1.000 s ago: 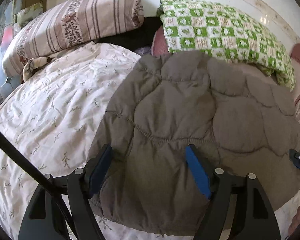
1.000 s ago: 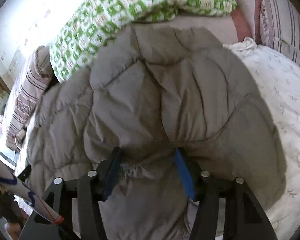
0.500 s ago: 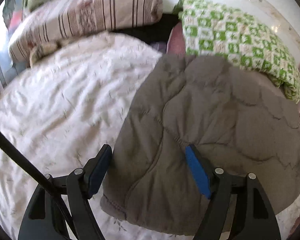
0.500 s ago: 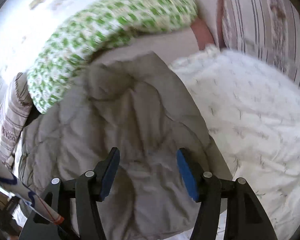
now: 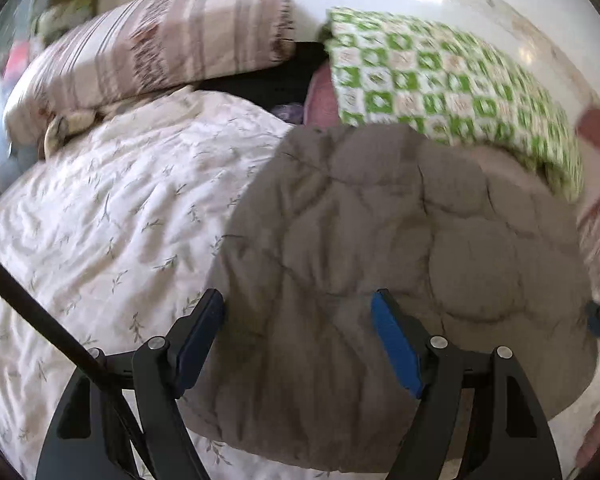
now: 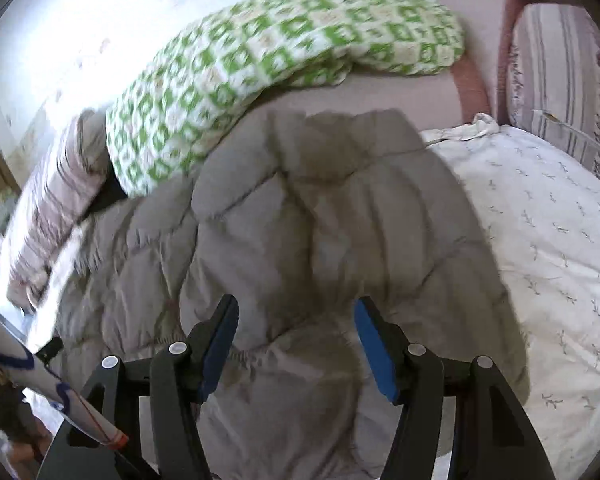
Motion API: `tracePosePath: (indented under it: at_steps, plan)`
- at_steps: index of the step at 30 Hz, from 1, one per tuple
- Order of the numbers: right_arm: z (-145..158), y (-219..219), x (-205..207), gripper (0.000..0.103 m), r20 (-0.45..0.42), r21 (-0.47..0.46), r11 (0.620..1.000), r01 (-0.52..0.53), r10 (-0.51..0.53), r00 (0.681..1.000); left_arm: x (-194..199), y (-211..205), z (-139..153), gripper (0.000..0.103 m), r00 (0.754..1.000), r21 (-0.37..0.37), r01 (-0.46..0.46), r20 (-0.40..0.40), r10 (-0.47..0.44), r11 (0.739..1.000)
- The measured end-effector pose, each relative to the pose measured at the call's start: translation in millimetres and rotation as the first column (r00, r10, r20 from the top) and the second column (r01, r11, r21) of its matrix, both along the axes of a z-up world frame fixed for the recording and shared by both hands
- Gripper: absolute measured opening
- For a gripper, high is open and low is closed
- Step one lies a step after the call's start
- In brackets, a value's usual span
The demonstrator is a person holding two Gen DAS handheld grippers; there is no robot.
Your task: Fold large clothes
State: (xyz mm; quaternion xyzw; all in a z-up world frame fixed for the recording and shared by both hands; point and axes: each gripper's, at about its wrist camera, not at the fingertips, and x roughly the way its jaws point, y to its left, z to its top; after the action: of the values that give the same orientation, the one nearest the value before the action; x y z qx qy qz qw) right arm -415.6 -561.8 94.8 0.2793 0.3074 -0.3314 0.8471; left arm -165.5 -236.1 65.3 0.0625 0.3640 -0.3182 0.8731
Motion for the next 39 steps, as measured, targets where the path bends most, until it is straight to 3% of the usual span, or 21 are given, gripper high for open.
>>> tracePosePath:
  at_steps: [3, 6, 9, 13, 20, 22, 25, 29, 34, 37, 39]
  plan:
    - [-23, -4, 11, 0.069, -0.067, 0.072, 0.997, -0.034, 0.039, 0.997, -1, -7, -7, 0.078, 1.0, 0.041, 0.011, 0.0, -0.011, 0.999]
    - [-25, -4, 14, 0.07, -0.07, 0.071, 0.997, -0.038, 0.043, 0.997, 1, -7, -8, 0.078, 1.0, 0.042, 0.008, -0.02, -0.007, 0.999]
    - [-14, -4, 2, 0.07, 0.002, 0.085, 0.996, -0.021, 0.021, 1.0, 3, -1, -3, 0.078, 0.999, 0.013, 0.002, -0.035, -0.001, 1.0]
    - [3, -6, -19, 0.07, 0.029, 0.062, 0.997, 0.041, -0.043, 0.999, 4, 9, 9, 0.078, 0.997, -0.027, -0.007, -0.073, 0.005, 1.0]
    - [7, -25, -66, 0.071, 0.041, 0.169, 0.971, 0.17, -0.179, 0.983, 7, 26, 14, 0.078, 0.99, 0.004, -0.023, -0.137, 0.024, 1.0]
    - [2, -29, -84, 0.074, 0.057, 0.223, 0.954, 0.199, -0.217, 0.975, 14, 35, 10, 0.078, 0.977, -0.015, -0.027, -0.211, 0.023, 1.0]
    - [-16, -30, -91, 0.074, 0.036, 0.311, 0.932, 0.186, -0.207, 0.978, 26, 42, -16, 0.078, 0.935, 0.008, -0.028, -0.354, 0.029, 1.0]
    - [-27, -23, -92, 0.074, 0.011, 0.329, 0.931, 0.156, -0.169, 0.986, 36, 57, -24, 0.08, 0.887, -0.055, -0.053, -0.461, 0.022, 0.997]
    - [1, -7, -129, 0.078, 0.101, 0.312, 0.934, 0.174, -0.214, 0.971, 20, 91, 10, 0.08, 0.915, -0.108, -0.101, -0.401, 0.049, 0.989]
    - [0, -6, -154, 0.08, 0.123, 0.346, 0.912, 0.22, -0.276, 0.953, 14, 109, 20, 0.08, 0.915, -0.131, -0.123, -0.398, 0.061, 0.984]
    - [-7, -9, -169, 0.08, 0.129, 0.391, 0.886, 0.248, -0.319, 0.939, 11, 123, 19, 0.08, 0.903, -0.148, -0.162, -0.421, 0.087, 0.976]
